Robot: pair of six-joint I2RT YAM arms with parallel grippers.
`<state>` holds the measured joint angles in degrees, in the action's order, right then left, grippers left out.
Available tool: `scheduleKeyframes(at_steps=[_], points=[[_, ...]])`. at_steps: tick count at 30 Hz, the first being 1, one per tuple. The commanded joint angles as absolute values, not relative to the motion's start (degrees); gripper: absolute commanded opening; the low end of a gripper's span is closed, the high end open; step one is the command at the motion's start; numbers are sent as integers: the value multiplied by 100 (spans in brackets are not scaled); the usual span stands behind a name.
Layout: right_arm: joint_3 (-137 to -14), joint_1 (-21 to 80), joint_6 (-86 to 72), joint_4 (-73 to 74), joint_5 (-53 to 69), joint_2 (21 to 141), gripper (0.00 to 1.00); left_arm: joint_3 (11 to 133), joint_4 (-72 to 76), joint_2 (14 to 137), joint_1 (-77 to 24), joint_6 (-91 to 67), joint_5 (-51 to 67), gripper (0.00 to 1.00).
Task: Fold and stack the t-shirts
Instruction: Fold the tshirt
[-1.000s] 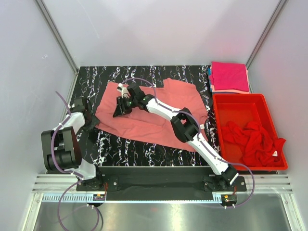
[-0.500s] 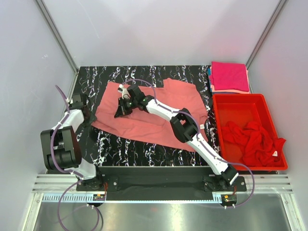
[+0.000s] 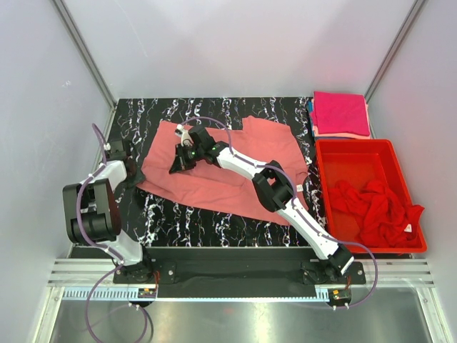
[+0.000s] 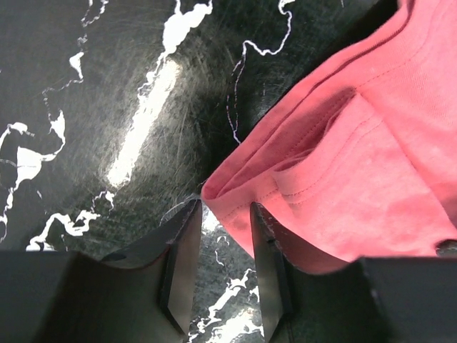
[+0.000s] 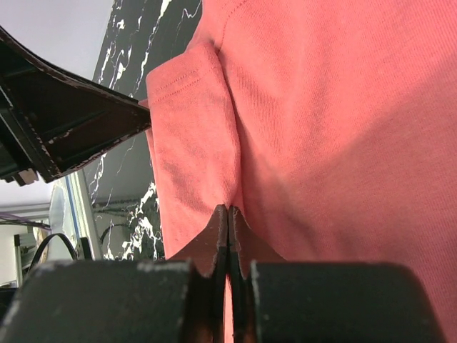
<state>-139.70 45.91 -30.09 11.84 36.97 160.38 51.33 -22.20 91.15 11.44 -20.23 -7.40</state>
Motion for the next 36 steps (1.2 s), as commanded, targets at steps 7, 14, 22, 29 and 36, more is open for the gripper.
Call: scheduleKeyframes(at_steps=[7,14,22,29,36], points=[[-13992,4597,-3067,835,3744,15952,0,5590,-1951,9343,1134,-1275,-571,42],[-13957,4588,-3058,782,3718,15952,0,5625,-2004,9571,1134,-1213,-492,30],[-13975,4588,-3094,774,3674,15926,0,5660,-2215,9580,1108,-1318,-624,17],[-13878,4579,-3085,791,3542,15838,0,5695,-2390,9317,1081,-1459,-773,0],[-13930,4588,-3225,738,3489,15785,0,5731,-2672,9246,1081,-1450,-976,0]])
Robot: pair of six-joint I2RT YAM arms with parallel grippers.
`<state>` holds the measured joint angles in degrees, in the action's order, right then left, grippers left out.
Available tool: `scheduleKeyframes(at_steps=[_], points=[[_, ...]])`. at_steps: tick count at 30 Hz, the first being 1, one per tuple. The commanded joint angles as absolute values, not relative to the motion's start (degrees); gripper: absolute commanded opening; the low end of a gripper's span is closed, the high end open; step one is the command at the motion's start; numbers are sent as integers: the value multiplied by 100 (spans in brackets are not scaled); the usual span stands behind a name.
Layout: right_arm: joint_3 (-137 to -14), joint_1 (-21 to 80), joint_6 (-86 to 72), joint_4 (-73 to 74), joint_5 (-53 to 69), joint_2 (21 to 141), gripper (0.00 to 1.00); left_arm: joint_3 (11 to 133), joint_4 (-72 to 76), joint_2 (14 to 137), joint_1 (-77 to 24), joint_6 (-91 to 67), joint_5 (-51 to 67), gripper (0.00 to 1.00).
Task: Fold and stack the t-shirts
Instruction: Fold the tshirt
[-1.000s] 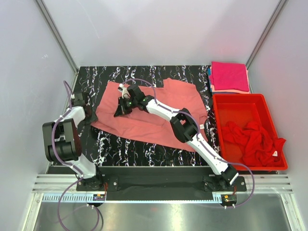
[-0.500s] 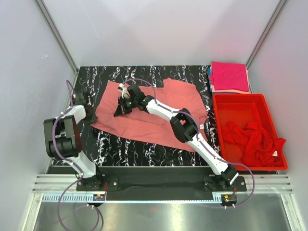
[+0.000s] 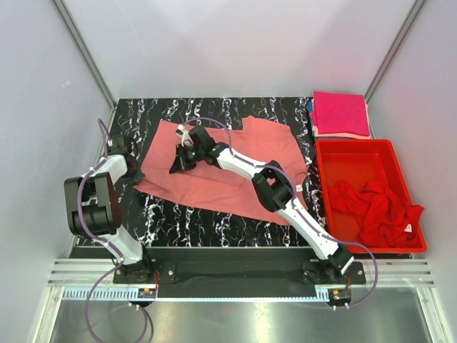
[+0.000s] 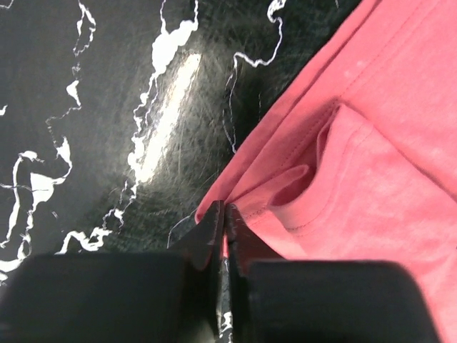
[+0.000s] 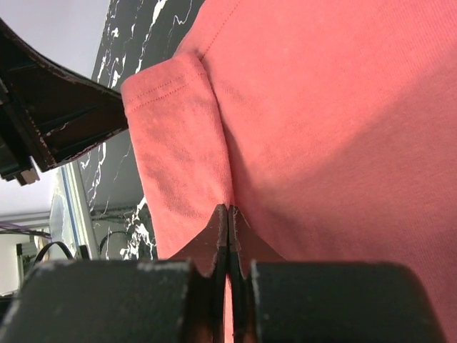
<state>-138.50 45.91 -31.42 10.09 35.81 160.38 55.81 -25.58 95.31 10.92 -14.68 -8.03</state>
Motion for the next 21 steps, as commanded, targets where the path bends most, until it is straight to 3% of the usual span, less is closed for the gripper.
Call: scheduleKeyframes(at_steps=[1,13,21], points=[[-13939,4579,-3226,730,3489,15785,0,5687,-2663,9229,1090,-1450,-967,0],[-13922,4579,-3410,615,3252,15750,0,5731,-3172,9132,1090,-1915,-1810,0],[-14132,4579,-3472,606,3041,15794,0,5651,-3472,9308,1090,-2188,-1767,1]])
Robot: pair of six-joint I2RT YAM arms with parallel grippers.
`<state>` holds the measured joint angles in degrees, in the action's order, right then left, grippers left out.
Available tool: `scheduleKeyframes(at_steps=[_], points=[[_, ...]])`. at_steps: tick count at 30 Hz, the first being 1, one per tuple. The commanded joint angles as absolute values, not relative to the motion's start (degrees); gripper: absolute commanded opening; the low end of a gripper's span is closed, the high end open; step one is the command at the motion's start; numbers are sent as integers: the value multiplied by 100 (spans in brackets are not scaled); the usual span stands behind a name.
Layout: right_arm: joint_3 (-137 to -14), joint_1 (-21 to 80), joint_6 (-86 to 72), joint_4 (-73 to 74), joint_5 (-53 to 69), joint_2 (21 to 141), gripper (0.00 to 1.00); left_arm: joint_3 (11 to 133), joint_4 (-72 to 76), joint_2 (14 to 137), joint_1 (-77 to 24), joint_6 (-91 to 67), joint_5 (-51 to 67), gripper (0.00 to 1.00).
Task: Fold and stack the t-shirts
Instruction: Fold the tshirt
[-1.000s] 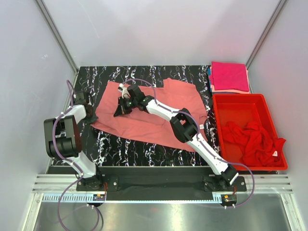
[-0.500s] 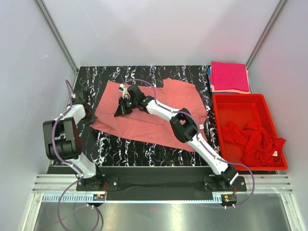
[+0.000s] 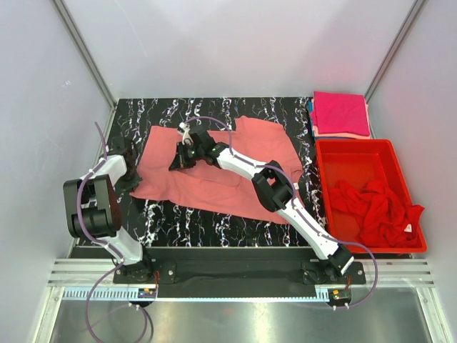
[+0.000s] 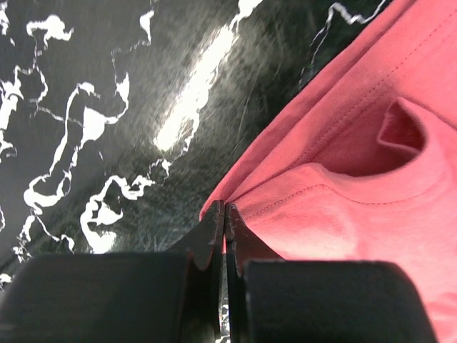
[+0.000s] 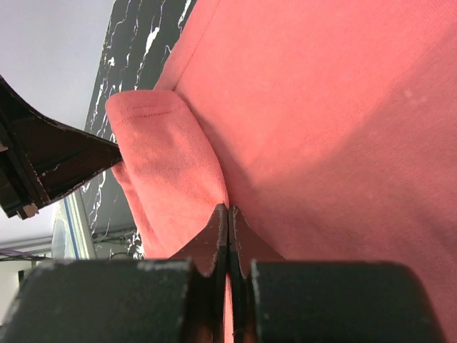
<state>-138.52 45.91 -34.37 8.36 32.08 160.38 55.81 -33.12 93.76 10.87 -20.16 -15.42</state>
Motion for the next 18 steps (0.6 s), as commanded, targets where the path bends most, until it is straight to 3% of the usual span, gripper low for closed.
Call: scheduleKeyframes(at_steps=[1,4,10,15,18], points=[[-14159,4579,-3463,589,3085,15811,0,5634,-3472,9290,1090,-2215,-1723,2],[-14300,4579,-3507,598,3234,15926,0,5634,-3506,9115,1099,-2250,-1609,10],[-14344,4640,-3735,387,3708,16066,1,5862,-4130,8746,1221,-2452,-2785,10],[-14493,4746,-3525,676,3701,15996,6,5792,-4218,8438,1467,-2828,-3023,13],[-14256,4746,-3428,686,3560,15829,6,5731,-4306,8315,1669,-3075,-2954,1]])
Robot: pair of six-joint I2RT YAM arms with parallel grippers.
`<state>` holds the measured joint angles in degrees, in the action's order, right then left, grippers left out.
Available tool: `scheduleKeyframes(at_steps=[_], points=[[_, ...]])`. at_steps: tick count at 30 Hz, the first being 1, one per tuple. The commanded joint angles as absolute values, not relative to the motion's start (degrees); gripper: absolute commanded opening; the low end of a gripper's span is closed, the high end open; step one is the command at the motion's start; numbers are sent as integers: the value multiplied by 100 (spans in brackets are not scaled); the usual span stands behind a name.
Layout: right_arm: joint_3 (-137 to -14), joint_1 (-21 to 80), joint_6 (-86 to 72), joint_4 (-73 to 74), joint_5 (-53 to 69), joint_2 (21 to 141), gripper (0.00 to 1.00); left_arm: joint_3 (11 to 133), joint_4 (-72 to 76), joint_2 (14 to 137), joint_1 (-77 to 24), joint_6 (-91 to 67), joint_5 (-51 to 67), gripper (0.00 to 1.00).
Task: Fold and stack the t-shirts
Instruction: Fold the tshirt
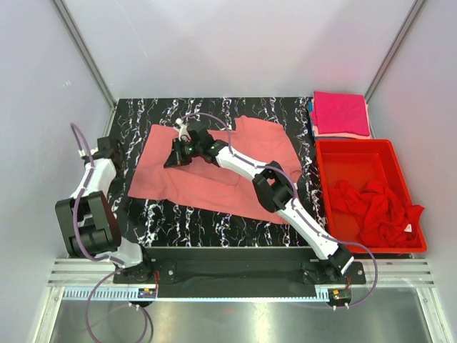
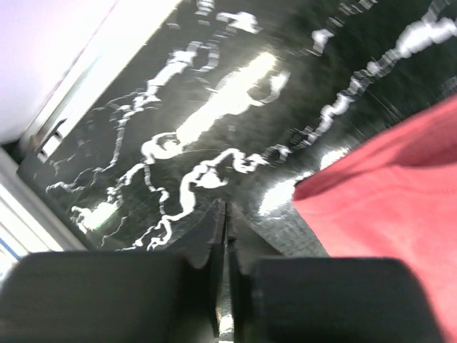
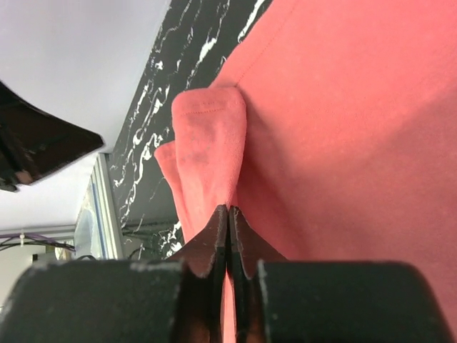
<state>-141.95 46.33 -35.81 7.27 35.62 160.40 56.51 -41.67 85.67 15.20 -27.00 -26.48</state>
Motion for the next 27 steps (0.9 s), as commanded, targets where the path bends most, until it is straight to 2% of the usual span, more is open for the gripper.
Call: scheduleKeyframes(at_steps=[1,3,4,5,7,12,14,16,20,24,26,27], points=[[-14247,4737,-3410,703,3551,15820,8,5652,-4246,8262,1774,-3094,-2797,0],[-14291,4737,-3393,808,3533,15847,17,5468,-3600,8079,1775,-2597,-1605,13],[-14282,4737,-3393,843,3525,15847,19,5206,-3351,7990,1775,-2480,-1086,28],[-14221,4737,-3393,852,3498,15847,21,4907,-2887,7824,1775,-2322,-420,33],[-14160,4737,-3375,905,3463,15803,21,4809,-2760,7787,1775,-2320,-369,40],[-13755,4711,-3235,975,3139,15425,26,5036,-2760,8356,1767,-1908,-290,45],[-13702,4658,-3234,1229,2876,15250,34,5185,-2838,8551,1784,-1837,-439,45],[-13528,4536,-3278,1510,2752,14987,38,5212,-2865,8675,1775,-1749,-544,45],[-12517,4386,-3191,1529,2401,14090,40,5247,-2883,8902,1775,-1679,-483,46],[-12244,4342,-2962,2580,2014,13475,39,5387,-2909,9219,1767,-1731,-352,44],[-11639,4350,-2953,2943,1542,12931,38,5423,-2935,9185,1775,-1731,-369,33],[-11306,4342,-2953,3075,1355,12703,37,5458,-2979,9150,1767,-1749,-447,8]])
